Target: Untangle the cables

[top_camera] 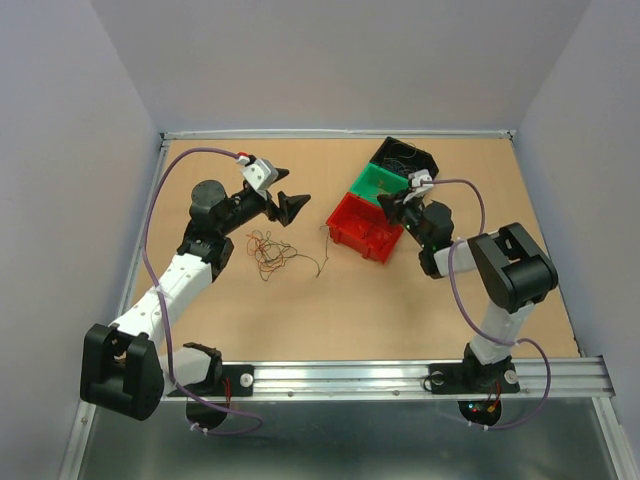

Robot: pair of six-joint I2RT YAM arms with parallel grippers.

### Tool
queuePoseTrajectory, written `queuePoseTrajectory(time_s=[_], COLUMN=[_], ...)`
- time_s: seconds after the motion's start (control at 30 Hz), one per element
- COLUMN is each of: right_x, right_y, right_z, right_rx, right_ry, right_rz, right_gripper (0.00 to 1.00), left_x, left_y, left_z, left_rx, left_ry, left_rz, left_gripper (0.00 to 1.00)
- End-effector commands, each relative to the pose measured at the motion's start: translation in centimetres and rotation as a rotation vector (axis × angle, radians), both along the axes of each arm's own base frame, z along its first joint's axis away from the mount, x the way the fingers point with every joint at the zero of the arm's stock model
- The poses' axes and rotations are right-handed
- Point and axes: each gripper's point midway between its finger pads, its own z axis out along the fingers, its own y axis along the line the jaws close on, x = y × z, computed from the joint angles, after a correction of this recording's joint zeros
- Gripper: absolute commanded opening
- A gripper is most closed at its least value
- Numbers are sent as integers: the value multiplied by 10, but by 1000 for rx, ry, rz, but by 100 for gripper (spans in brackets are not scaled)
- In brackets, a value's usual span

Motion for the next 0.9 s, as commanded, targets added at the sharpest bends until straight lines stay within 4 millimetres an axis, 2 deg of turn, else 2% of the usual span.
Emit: queuePoseTrajectory(time_s=[0.0,0.07,0.13,0.17,0.2,0.23,0.27,0.3,0.37,0.5,0.63,0.77,0.8,0.87], right_x=[-8,-4,3,14,17,25,28,30,39,46,54,61,64,70], right_y=[1,0,1,4,6,9,11,12,14,14,12,7,3,-2], right_z=[37,40,25,39,20,31,30,12,0,-8,-26,-37,-47,-53], right_rx=[57,74,65,86,75,92,91,73,54,50,34,56,63,88], right_ry=[-97,-85,8,8,93,97,120,207,306,376,452,484,506,530], right_rz=[16,16,32,63,79,102,108,105,100,113,110,117,108,95], right_gripper=[1,1,1,1,1,1,1,1,0,1,0,0,0,1], left_x=[-5,-5,-6,-5,-6,-6,-6,-6,-6,-6,-6,-6,-6,-6], left_y=[0,0,0,0,0,0,0,0,0,-1,-1,-2,-2,-2], left_z=[20,20,20,20,20,19,19,20,20,19,19,18,18,17], left_rx=[-25,-25,-26,-26,-25,-24,-23,-24,-24,-22,-21,-20,-21,-20], left_ry=[-67,-67,-68,-68,-68,-66,-69,-69,-69,-68,-69,-66,-65,-63], left_rz=[-14,-16,-19,-17,-20,-19,-20,-20,-22,-28,-29,-30,-31,-32], left_gripper=[86,86,86,86,86,86,86,86,86,86,86,86,86,86])
